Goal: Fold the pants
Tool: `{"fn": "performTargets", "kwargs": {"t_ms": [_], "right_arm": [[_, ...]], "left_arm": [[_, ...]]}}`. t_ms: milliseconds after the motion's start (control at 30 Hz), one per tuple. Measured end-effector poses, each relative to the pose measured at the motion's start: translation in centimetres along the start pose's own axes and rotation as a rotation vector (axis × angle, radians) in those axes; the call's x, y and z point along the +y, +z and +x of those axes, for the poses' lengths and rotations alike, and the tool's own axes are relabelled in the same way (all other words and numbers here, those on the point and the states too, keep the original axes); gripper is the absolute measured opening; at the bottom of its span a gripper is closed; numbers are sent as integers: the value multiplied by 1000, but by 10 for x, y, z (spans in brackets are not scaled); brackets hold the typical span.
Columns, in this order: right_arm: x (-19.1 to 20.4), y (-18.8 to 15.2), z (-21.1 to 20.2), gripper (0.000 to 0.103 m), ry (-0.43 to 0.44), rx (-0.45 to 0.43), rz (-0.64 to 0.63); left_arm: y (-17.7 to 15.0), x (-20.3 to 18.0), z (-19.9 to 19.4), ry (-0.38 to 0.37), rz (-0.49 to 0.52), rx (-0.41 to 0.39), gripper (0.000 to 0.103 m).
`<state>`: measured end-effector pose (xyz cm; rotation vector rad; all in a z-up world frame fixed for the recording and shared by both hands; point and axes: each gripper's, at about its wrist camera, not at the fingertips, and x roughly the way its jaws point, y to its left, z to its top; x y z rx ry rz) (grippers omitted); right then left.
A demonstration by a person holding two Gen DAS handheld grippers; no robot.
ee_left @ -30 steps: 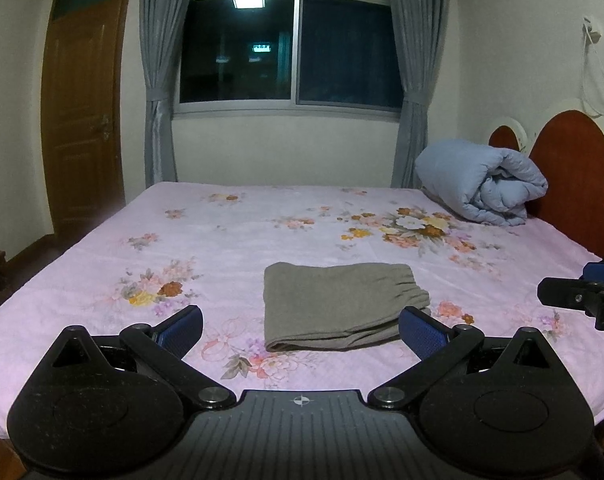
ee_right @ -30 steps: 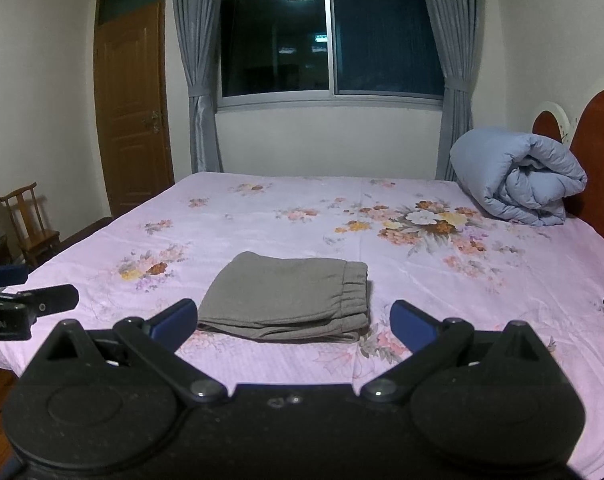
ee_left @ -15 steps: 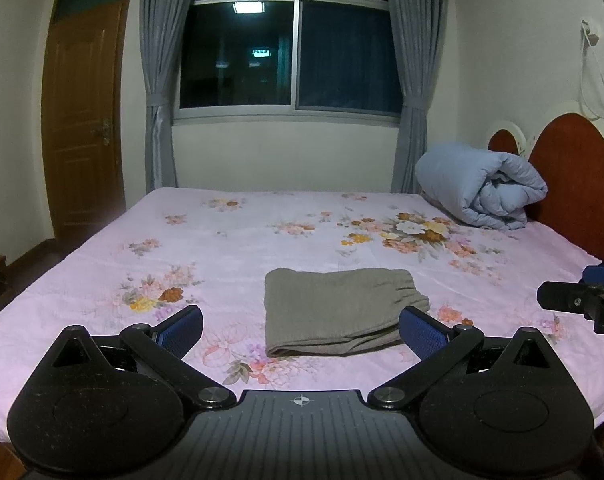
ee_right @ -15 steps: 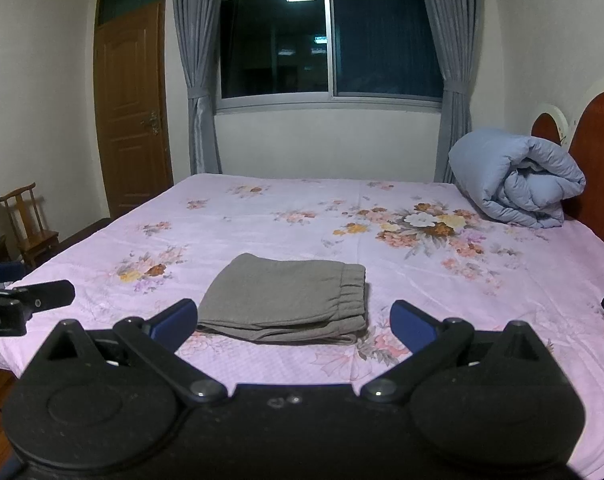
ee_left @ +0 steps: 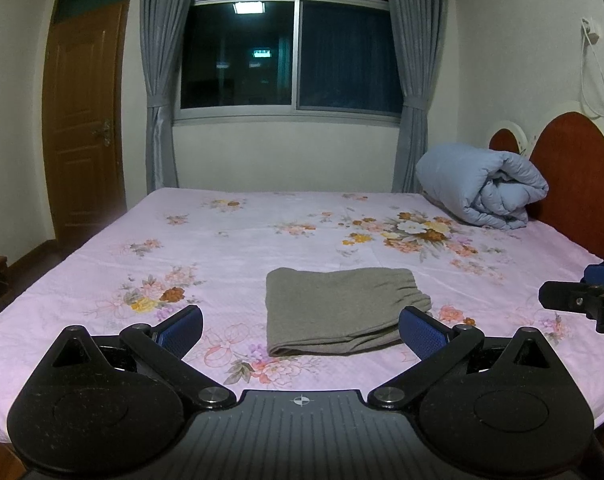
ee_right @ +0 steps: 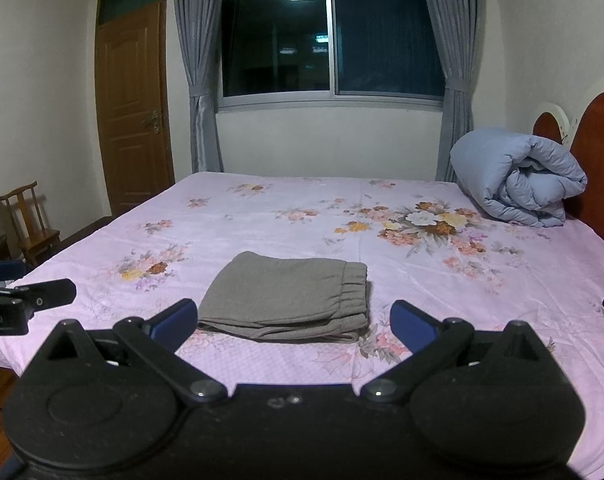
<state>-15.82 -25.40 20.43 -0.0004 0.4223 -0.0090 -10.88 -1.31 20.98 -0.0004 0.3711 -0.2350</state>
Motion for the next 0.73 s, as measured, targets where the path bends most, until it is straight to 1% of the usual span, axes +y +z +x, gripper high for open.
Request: {"fn": "performTargets", "kwargs": {"t_ms": [333,467,600,733], "right_arm": [[1,-2,1,97,-2,1,-2],[1,-2,1,97,-2,1,-4],[1,-1,1,97,0,1,-3],[1,-2,1,97,-1,-1,-2]], "left_arm": [[-1,4,2,-5,-9,-2,103],[-2,6,3,4,-4,-1,103],[-2,7,5,13,37,-15,103],[1,10,5,-12,15,-8,103]]}}
